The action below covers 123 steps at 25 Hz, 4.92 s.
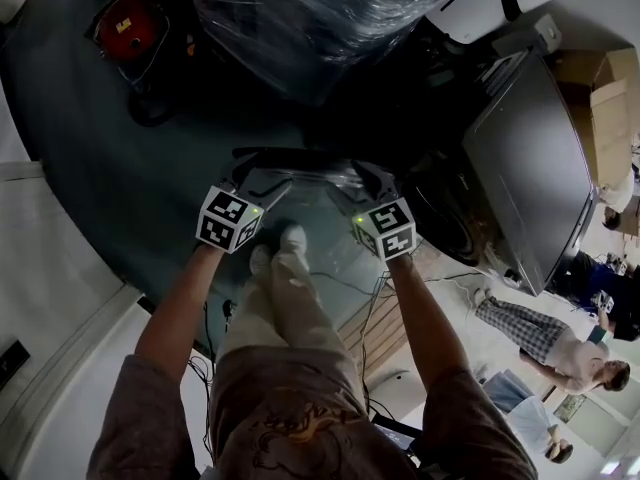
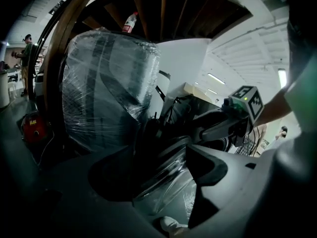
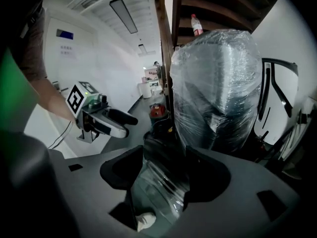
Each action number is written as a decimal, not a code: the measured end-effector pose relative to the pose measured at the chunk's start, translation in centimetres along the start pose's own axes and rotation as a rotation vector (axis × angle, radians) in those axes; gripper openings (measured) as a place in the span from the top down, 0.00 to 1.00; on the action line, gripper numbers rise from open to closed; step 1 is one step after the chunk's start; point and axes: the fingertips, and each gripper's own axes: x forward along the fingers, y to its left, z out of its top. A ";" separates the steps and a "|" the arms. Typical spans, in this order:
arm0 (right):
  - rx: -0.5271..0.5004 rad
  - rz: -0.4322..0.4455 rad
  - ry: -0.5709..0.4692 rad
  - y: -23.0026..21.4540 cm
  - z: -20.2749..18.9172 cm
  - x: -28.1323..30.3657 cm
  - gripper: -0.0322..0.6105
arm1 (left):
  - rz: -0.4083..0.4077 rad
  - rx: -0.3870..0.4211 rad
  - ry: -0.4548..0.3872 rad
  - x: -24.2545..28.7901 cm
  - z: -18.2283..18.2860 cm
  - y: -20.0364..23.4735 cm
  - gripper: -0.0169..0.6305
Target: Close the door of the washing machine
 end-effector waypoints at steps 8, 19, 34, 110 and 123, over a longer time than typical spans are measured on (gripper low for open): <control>-0.064 0.058 0.092 -1.7 -2.6 2.9 0.58 | -0.032 0.032 0.083 4.4 -2.1 2.3 0.50; -0.043 0.065 0.135 -3.4 -3.1 5.1 0.58 | -0.043 -0.009 0.109 6.7 -3.5 3.6 0.50; 0.068 0.034 0.100 -2.9 -3.7 4.6 0.58 | -0.014 -0.078 0.107 5.1 -5.0 2.7 0.58; 0.323 -0.404 0.027 0.5 -28.2 -29.9 0.62 | -0.395 0.055 0.455 5.4 -19.3 -34.0 0.77; 0.430 -0.395 -0.064 1.9 -35.7 -35.9 0.62 | -0.412 0.075 0.444 10.8 -18.0 -41.6 0.75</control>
